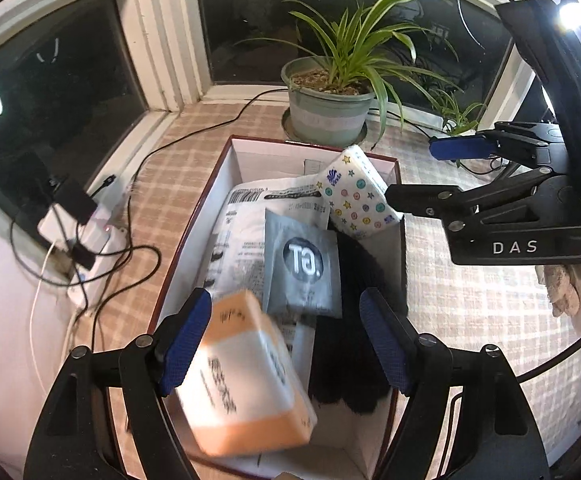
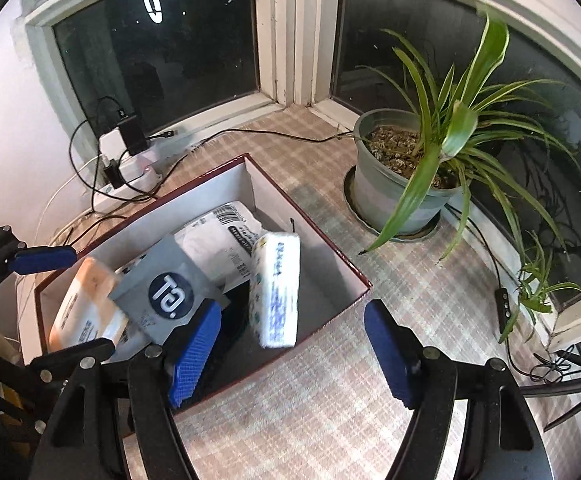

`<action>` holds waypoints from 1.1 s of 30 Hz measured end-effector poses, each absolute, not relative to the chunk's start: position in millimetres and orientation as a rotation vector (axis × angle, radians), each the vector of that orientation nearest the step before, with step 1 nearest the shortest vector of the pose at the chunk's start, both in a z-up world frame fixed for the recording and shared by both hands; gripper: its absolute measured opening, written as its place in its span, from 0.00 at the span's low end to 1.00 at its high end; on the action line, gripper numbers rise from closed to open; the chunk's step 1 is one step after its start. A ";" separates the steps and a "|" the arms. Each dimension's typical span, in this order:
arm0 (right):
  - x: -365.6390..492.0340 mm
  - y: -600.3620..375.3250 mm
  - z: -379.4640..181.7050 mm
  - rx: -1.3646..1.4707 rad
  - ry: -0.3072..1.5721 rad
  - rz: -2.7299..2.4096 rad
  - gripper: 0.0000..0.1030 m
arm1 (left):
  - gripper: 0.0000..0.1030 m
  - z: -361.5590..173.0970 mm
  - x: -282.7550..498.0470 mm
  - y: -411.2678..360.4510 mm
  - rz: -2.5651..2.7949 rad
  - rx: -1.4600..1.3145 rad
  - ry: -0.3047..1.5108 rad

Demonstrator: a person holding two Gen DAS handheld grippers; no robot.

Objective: Organize soft objects

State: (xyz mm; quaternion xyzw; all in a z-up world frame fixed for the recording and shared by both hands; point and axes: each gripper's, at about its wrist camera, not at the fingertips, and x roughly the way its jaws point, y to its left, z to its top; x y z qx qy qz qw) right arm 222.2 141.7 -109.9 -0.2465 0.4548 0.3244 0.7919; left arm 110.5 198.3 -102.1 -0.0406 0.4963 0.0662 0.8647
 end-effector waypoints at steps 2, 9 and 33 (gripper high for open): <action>214.0 138.7 -105.5 -0.534 0.965 0.701 0.69 | 0.74 -97.6 100.6 195.7 0.149 -0.090 1.029; 182.0 123.5 -91.1 -0.527 0.926 0.727 0.69 | 0.75 -73.2 55.3 176.9 0.214 -0.128 0.962; 28.5 19.7 -50.7 -0.423 0.803 0.822 0.77 | 0.76 -33.0 -73.4 71.3 0.355 -0.158 0.769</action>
